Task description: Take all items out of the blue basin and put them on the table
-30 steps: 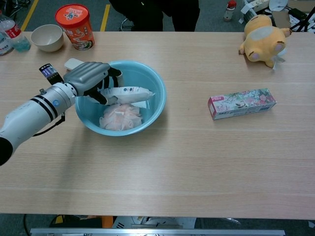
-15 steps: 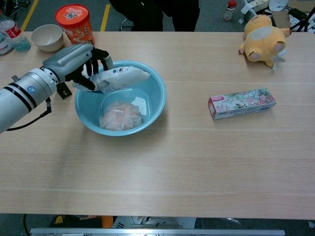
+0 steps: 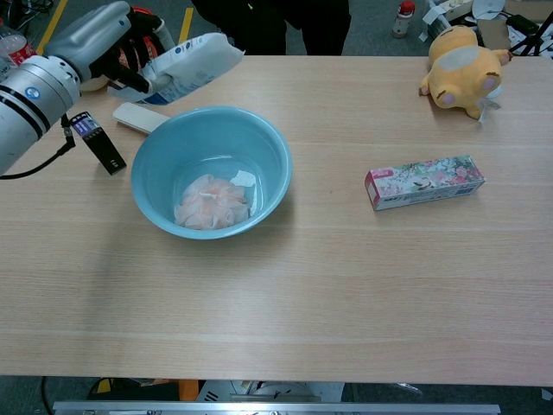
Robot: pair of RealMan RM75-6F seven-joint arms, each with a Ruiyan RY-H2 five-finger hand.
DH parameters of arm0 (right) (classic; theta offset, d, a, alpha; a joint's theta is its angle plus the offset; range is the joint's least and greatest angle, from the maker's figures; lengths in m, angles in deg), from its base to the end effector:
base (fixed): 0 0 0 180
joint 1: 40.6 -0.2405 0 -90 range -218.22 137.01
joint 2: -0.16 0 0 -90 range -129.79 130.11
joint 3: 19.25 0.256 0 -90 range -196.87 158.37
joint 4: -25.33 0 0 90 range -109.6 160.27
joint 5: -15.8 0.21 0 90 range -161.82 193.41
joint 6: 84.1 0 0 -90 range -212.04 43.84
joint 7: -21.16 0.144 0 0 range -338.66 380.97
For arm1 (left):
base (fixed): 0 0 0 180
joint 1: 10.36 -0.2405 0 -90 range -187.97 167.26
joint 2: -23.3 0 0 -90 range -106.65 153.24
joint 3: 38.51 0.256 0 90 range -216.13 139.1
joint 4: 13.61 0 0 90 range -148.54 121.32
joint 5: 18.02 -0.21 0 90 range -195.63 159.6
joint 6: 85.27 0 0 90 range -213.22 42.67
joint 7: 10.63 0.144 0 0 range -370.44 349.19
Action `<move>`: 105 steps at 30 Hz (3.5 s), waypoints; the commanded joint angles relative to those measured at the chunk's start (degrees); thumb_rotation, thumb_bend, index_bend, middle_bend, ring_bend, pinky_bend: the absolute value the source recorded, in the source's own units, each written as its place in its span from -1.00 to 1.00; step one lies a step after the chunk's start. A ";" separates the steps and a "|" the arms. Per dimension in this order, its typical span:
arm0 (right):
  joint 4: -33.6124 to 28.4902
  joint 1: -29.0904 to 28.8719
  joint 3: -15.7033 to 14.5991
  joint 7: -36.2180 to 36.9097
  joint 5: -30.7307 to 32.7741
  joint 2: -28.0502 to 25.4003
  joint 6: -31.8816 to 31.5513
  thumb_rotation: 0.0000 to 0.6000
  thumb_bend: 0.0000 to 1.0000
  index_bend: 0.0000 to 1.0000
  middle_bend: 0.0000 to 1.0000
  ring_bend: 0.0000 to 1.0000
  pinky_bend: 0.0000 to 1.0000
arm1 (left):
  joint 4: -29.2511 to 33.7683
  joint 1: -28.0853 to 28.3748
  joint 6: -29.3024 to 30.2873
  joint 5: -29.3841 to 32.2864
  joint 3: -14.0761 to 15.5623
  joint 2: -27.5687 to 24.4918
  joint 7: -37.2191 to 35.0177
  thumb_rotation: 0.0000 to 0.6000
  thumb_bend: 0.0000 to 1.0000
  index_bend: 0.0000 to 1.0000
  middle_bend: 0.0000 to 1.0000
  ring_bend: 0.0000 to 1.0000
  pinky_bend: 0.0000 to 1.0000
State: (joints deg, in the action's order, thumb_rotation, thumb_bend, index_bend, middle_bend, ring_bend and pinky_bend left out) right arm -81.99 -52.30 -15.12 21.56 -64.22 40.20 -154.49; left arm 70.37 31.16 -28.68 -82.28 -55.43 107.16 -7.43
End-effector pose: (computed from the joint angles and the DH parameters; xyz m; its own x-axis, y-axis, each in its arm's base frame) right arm -0.2787 -0.2124 0.2383 0.5137 -0.1643 0.8421 -0.8553 -0.0203 0.5178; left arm -0.1478 0.3789 0.0396 0.1684 0.1848 0.9682 0.9555 -0.2720 -0.1142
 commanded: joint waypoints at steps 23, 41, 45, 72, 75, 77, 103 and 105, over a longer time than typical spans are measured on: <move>0.40 -0.05 -0.16 0.55 -0.41 0.23 0.26 1.00 -0.96 -1.00 -0.63 -0.81 -0.49 | 1.68 3.83 -10.16 4.82 2.84 -6.12 6.07 1.00 -0.37 -0.64 -0.73 -0.82 -0.51; 0.64 -0.64 -0.13 0.34 -0.37 0.83 0.97 1.00 -0.96 -1.00 -0.63 -0.81 -0.48 | 15.24 2.40 -14.12 -11.39 11.63 -12.82 1.52 1.00 -0.37 -0.47 -0.60 -0.73 -0.50; 0.84 -0.49 -0.24 0.61 -0.30 0.76 0.94 1.00 -0.96 -1.00 -0.63 -0.81 -0.48 | 14.26 2.98 -15.04 -11.09 12.73 -10.41 2.44 1.00 -0.37 -0.51 -0.60 -0.73 -0.50; 1.94 -0.75 -0.14 1.72 0.40 0.89 1.67 1.00 -0.96 -1.00 -0.62 -0.81 -0.49 | 5.19 6.90 -17.20 -3.58 15.48 0.05 13.51 1.00 -0.44 -0.59 -0.63 -0.73 -0.50; 1.98 -0.78 -0.14 1.85 0.27 0.92 1.68 1.00 -0.96 -1.00 -0.62 -0.81 -0.49 | 4.65 7.30 -17.48 -3.25 15.75 0.78 14.15 1.00 -0.43 -0.57 -0.62 -0.70 -0.49; 2.03 -0.75 -0.11 1.96 0.30 0.88 1.59 1.00 -0.96 -1.00 -0.62 -0.81 -0.49 | 4.46 7.48 -17.44 -3.24 15.91 1.15 14.49 1.00 -0.43 -0.52 -0.58 -0.63 -0.46; 2.40 -0.09 0.17 3.70 0.28 0.38 0.37 1.00 -0.95 -1.00 -0.62 -0.81 -0.49 | 5.51 7.93 -15.96 -2.91 13.90 -0.13 9.29 1.00 -0.21 0.07 0.12 0.13 0.24; 2.46 -0.05 0.17 3.77 0.26 0.38 0.31 1.00 -0.95 -1.00 -0.62 -0.81 -0.49 | 5.92 7.62 -15.38 -3.05 13.49 -0.89 8.29 1.00 -0.21 0.07 0.13 0.13 0.26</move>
State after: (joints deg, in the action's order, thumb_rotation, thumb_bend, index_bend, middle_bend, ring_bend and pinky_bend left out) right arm -79.54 -52.36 -14.94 25.34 -63.96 40.59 -154.18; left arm 76.01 39.00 -44.43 -85.22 -41.65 106.70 1.34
